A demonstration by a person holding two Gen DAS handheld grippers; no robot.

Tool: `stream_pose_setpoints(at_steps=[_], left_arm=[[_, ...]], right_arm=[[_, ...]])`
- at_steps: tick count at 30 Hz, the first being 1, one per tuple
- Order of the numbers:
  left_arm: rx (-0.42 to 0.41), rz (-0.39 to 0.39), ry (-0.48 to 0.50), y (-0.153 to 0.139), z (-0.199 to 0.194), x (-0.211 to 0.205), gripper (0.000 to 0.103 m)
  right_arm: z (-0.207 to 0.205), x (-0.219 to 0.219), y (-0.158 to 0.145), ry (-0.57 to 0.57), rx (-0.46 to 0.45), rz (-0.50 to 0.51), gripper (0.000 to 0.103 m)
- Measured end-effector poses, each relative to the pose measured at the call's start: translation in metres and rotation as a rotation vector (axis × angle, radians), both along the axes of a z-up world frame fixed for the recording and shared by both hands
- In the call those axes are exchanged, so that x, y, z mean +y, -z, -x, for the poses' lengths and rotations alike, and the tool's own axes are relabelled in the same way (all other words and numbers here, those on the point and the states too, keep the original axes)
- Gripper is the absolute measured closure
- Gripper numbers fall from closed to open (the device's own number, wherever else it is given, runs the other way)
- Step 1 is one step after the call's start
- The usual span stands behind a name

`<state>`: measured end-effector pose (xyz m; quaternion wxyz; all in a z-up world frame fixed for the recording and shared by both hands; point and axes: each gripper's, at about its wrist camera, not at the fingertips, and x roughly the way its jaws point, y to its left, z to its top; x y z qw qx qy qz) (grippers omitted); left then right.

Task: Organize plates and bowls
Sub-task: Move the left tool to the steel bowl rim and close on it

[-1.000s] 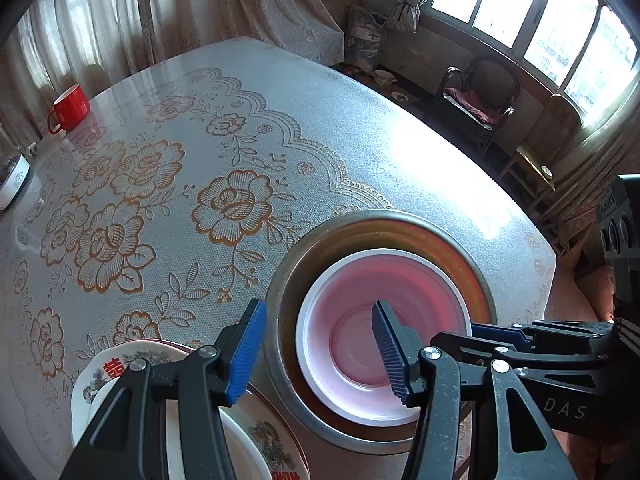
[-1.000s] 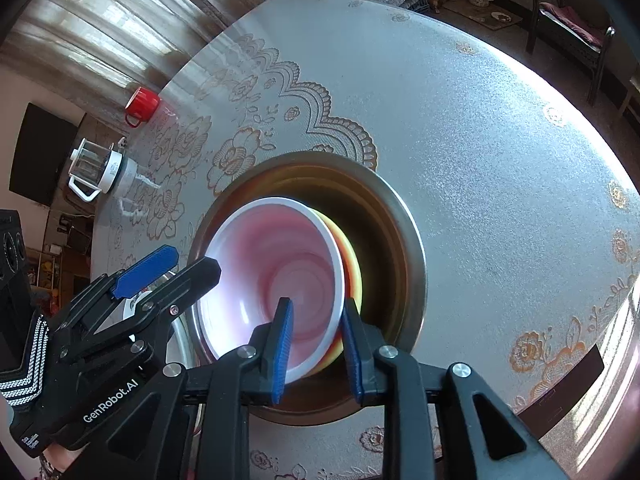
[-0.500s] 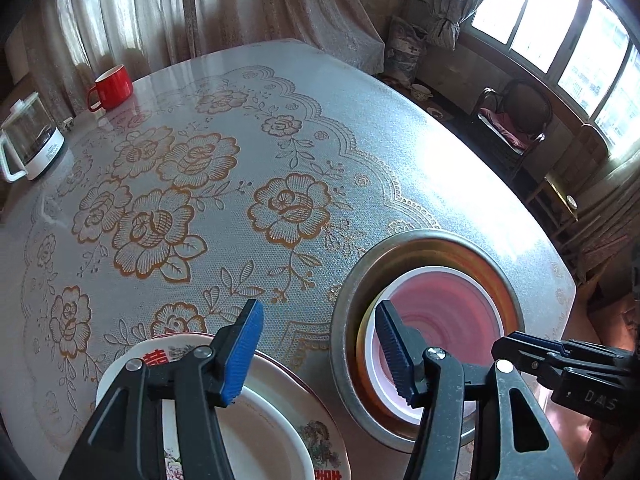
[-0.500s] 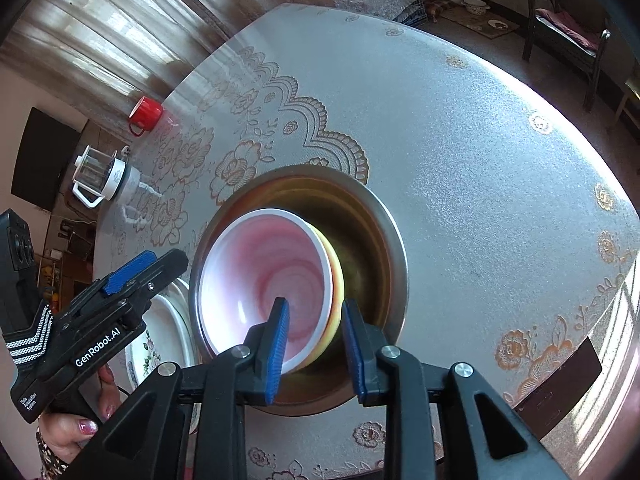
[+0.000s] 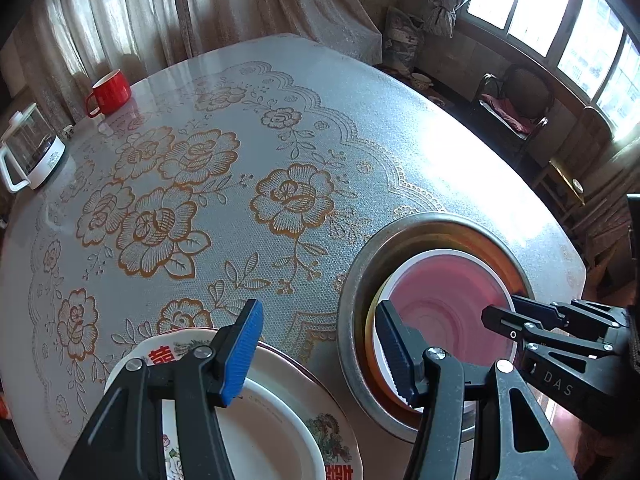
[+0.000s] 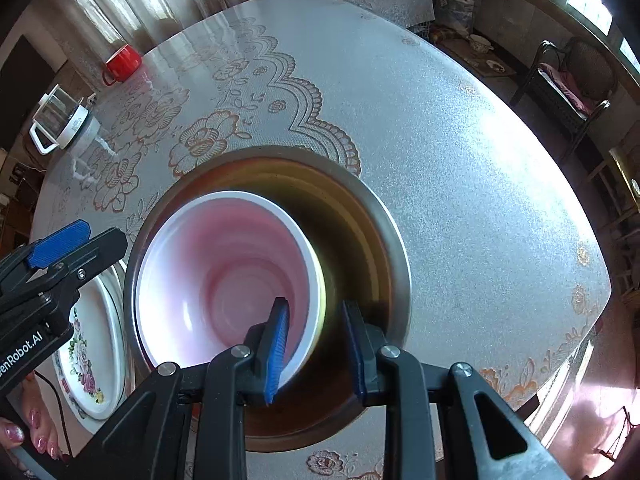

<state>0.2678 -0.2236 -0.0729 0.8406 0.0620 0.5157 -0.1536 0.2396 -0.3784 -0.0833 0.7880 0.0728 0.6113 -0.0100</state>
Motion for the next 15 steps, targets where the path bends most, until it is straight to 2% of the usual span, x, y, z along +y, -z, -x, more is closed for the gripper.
stream_pose_setpoints(at_steps=[3, 9, 15], left_arm=[[0.007, -0.006, -0.002, 0.003, -0.001, 0.0, 0.041], [0.012, -0.004, -0.017, 0.003, -0.005, 0.004, 0.04], [0.016, -0.032, -0.014, 0.007, -0.007, 0.005, 0.04]], right_arm=[[-0.001, -0.007, -0.005, 0.01, -0.016, 0.025, 0.077], [0.006, -0.018, -0.023, 0.031, -0.065, -0.105, 0.077], [0.013, -0.035, -0.033, 0.106, -0.113, -0.126, 0.077]])
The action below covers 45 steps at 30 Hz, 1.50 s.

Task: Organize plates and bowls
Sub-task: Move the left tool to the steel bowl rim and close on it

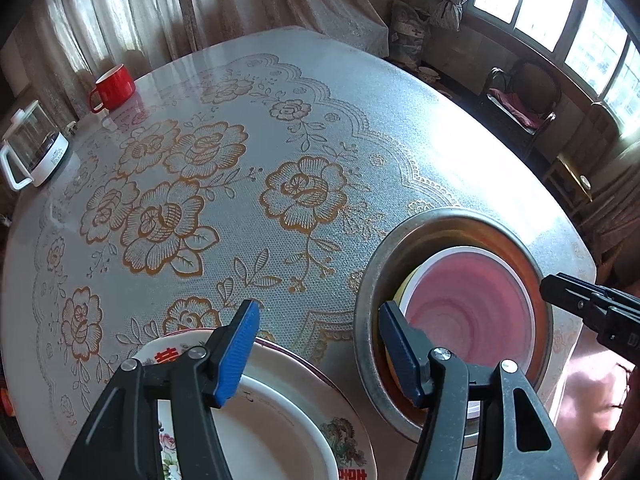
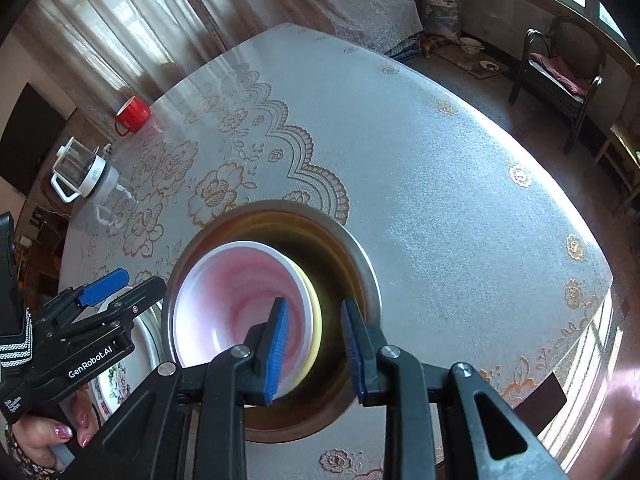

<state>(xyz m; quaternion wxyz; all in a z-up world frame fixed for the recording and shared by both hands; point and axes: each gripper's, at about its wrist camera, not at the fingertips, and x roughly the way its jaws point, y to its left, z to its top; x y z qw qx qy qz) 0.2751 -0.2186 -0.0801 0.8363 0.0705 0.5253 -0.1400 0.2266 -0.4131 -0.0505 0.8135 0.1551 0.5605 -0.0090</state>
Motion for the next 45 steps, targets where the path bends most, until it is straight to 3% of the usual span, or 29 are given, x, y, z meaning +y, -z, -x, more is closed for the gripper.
stream_pose_setpoints(at_steps=[10, 32, 39, 45], left_arm=[[0.016, -0.015, 0.011, 0.005, 0.001, -0.003, 0.039], [0.028, -0.029, 0.006, 0.005, 0.0, -0.001, 0.034], [0.057, -0.086, 0.056, 0.015, 0.001, -0.011, 0.034], [0.095, -0.094, 0.072, 0.022, -0.002, -0.015, 0.034]], right_arm=[[0.002, -0.018, 0.007, 0.059, 0.017, 0.008, 0.073], [-0.001, -0.017, 0.041, 0.037, 0.084, -0.003, 0.073], [-0.004, -0.015, 0.052, -0.009, 0.066, -0.025, 0.086], [-0.008, -0.014, 0.057, -0.008, 0.066, -0.044, 0.089]])
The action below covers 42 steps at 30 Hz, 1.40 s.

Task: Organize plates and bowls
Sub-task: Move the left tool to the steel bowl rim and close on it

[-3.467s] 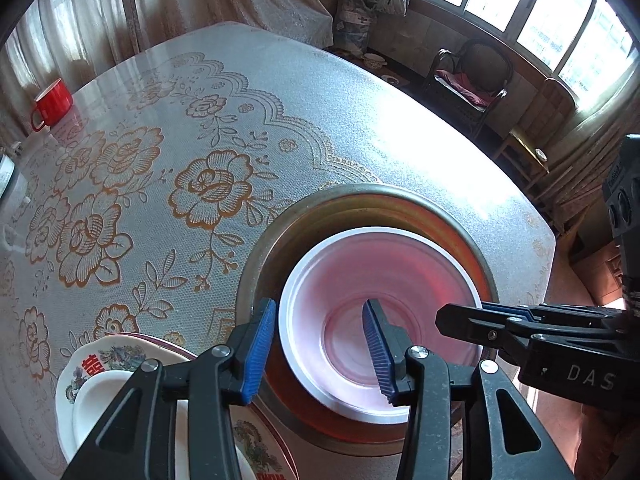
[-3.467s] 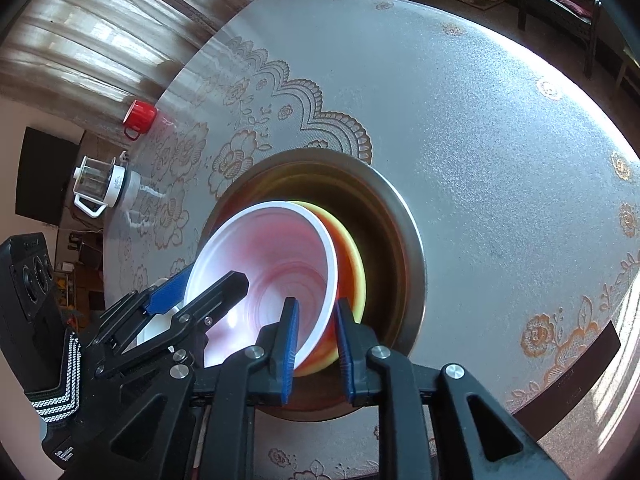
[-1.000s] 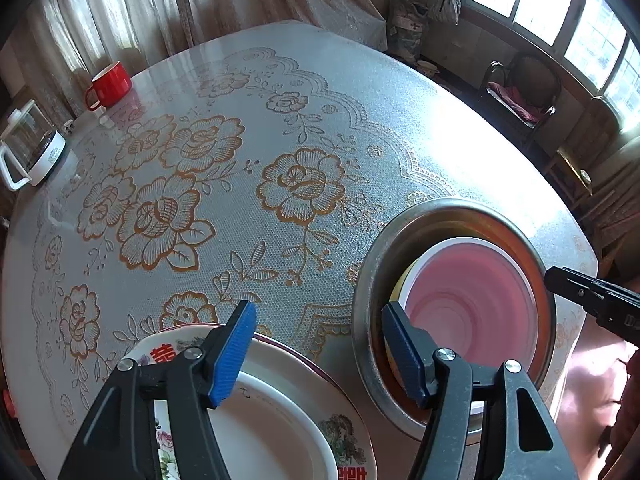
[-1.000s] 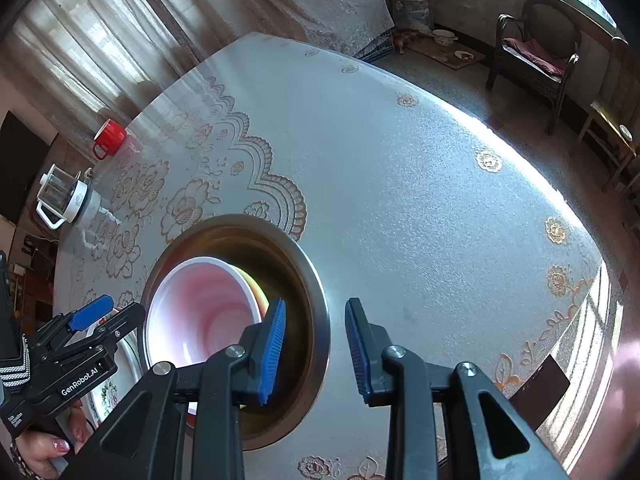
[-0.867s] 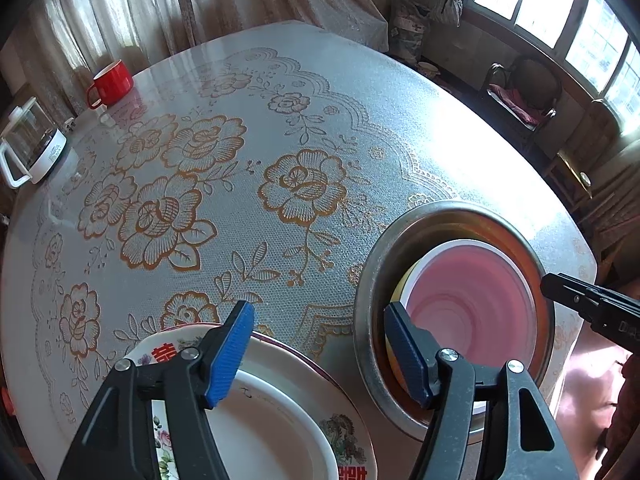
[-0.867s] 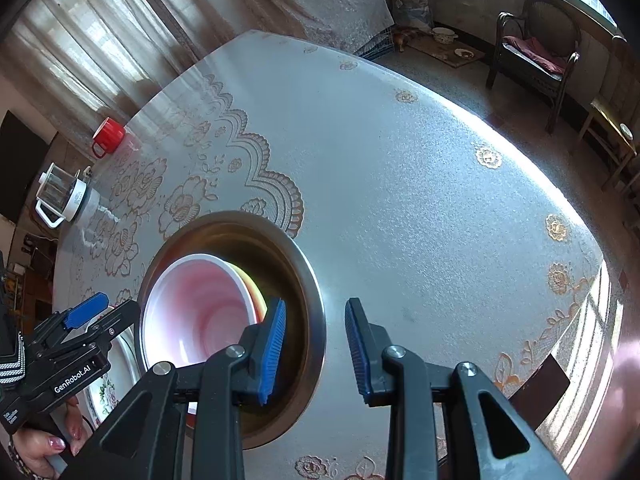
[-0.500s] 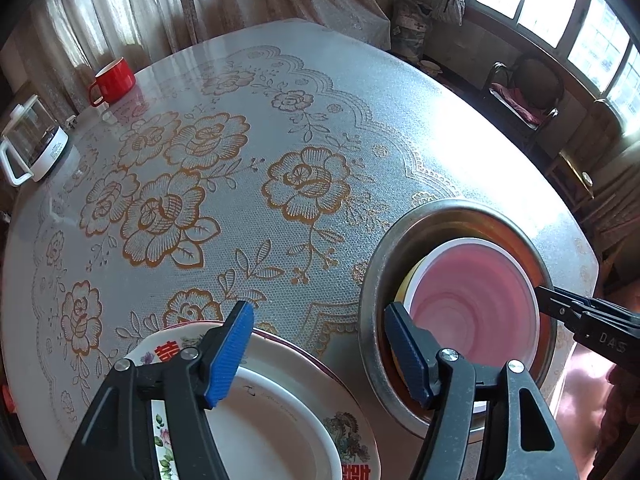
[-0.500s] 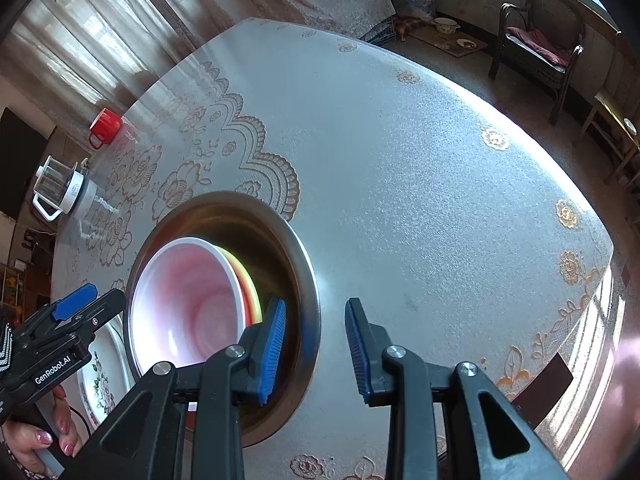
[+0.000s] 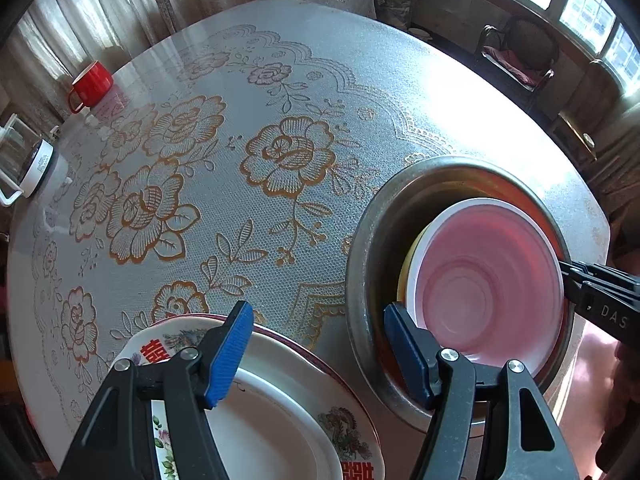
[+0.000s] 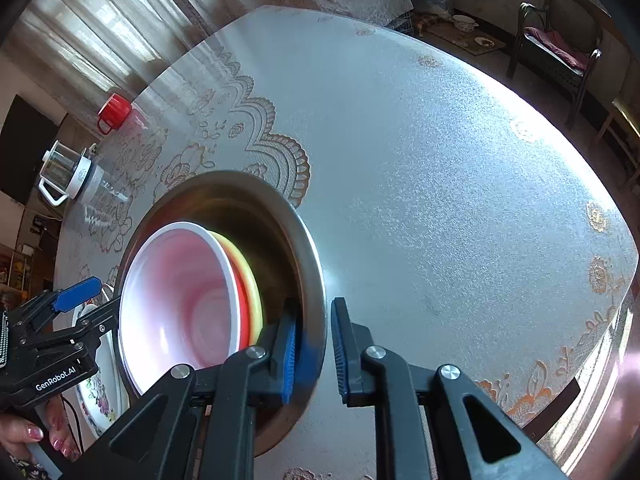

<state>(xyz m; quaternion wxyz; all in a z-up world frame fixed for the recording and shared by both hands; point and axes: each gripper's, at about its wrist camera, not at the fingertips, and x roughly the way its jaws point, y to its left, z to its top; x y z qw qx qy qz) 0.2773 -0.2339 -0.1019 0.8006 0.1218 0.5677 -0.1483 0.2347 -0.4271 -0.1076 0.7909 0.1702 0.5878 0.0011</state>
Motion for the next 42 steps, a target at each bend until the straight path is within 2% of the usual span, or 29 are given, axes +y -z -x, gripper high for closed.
stream_pose_setpoints(at_steps=[2, 13, 19, 22, 25, 27, 35, 37, 40, 42], left_arm=[[-0.004, 0.0, 0.003, 0.0, -0.002, -0.002, 0.034], [-0.003, 0.039, -0.007, 0.003, -0.018, -0.016, 0.034], [0.056, 0.083, -0.007, 0.01, -0.016, -0.01, 0.036], [0.068, 0.11, -0.006, 0.011, -0.017, -0.008, 0.042], [0.079, 0.114, 0.007, 0.013, -0.018, -0.011, 0.059], [0.069, 0.115, 0.014, 0.013, -0.016, -0.013, 0.062], [0.049, 0.138, -0.023, 0.016, -0.017, -0.012, 0.057], [0.038, 0.125, -0.036, 0.015, -0.016, -0.01, 0.048], [0.035, 0.123, -0.05, 0.015, -0.014, -0.008, 0.042], [0.048, 0.084, -0.034, 0.02, -0.013, -0.013, 0.041]], right_arm=[[-0.001, -0.001, 0.001, -0.006, -0.002, -0.014, 0.093], [-0.01, -0.024, 0.003, 0.072, -0.031, -0.035, 0.091], [-0.005, -0.027, 0.002, 0.082, -0.018, -0.051, 0.091], [-0.004, -0.028, 0.003, 0.064, -0.017, -0.071, 0.091], [-0.001, -0.032, 0.003, 0.057, -0.012, -0.075, 0.091], [-0.004, -0.033, 0.004, 0.058, -0.014, -0.082, 0.091], [-0.007, -0.035, 0.007, 0.053, -0.012, -0.104, 0.091], [-0.008, -0.037, 0.007, 0.042, -0.009, -0.109, 0.091], [-0.01, -0.038, 0.007, 0.022, 0.0, -0.115, 0.089], [-0.013, -0.037, 0.007, 0.002, 0.013, -0.101, 0.085]])
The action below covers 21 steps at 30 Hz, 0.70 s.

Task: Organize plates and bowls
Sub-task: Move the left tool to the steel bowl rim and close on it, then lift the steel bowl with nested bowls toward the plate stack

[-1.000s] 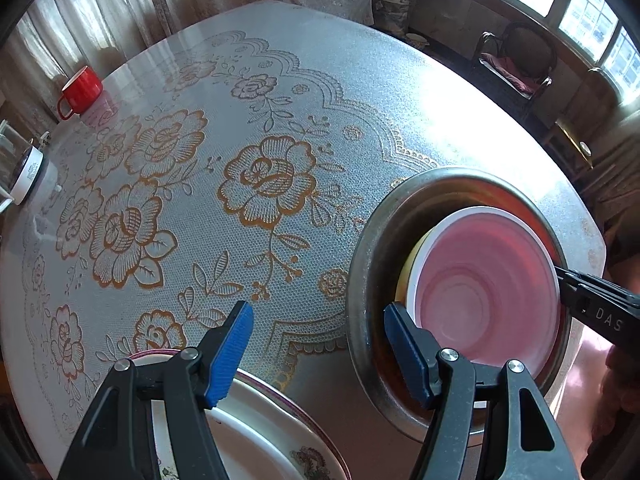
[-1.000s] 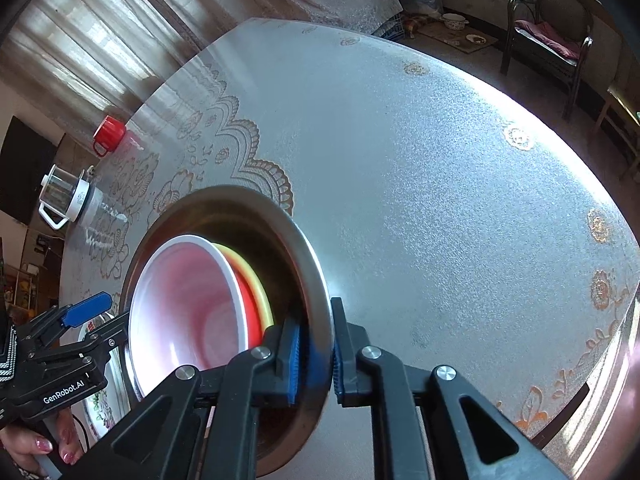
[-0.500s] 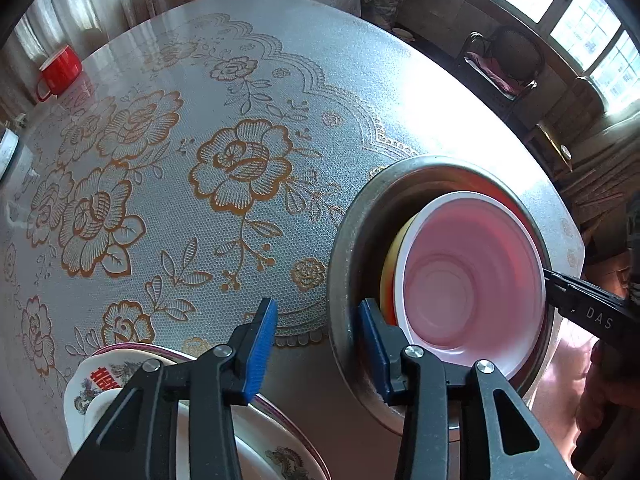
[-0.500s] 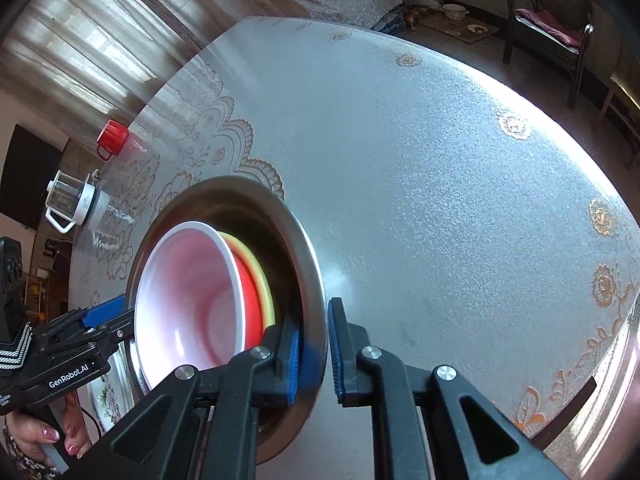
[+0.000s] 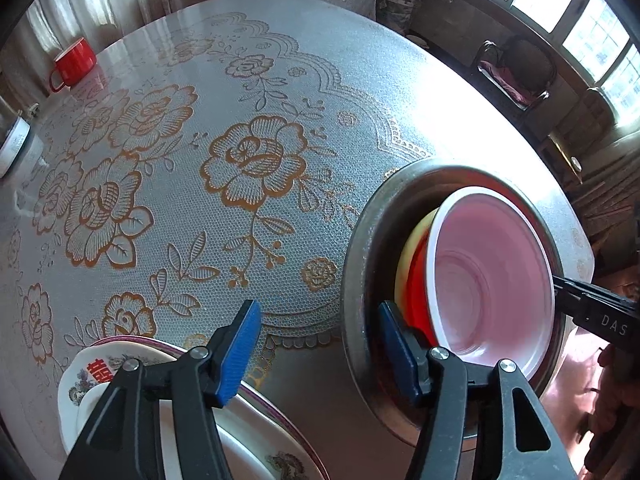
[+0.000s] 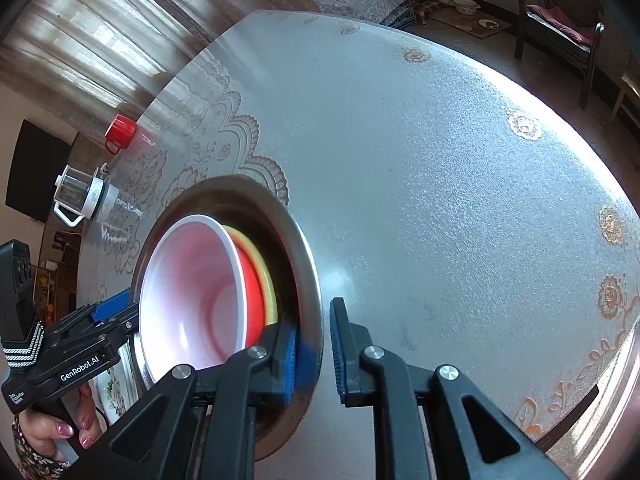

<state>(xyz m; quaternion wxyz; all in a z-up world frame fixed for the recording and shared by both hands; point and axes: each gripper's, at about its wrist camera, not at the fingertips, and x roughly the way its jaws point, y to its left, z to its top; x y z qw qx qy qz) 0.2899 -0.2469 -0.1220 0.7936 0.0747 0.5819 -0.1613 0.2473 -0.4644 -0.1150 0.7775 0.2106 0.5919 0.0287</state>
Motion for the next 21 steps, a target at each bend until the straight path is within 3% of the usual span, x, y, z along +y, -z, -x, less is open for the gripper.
stream_pose_setpoints(at_steps=[6, 12, 16, 21], left_arm=[[-0.019, 0.02, -0.004, -0.0025, 0.0016, 0.0003, 0.046], [-0.022, 0.051, 0.028, -0.0061, 0.0038, -0.0047, 0.074], [-0.021, 0.072, 0.038, -0.0066, 0.005, -0.0048, 0.085], [0.016, 0.107, 0.037, -0.004, 0.0011, -0.0013, 0.085]], right_arm=[[-0.0034, 0.0029, -0.0004, -0.014, 0.006, 0.003, 0.084], [-0.0041, 0.0021, 0.0025, -0.015, 0.017, -0.005, 0.084], [-0.0051, 0.0011, 0.0035, -0.023, 0.019, -0.009, 0.084], [-0.0068, -0.0004, 0.0058, -0.026, 0.03, -0.03, 0.084]])
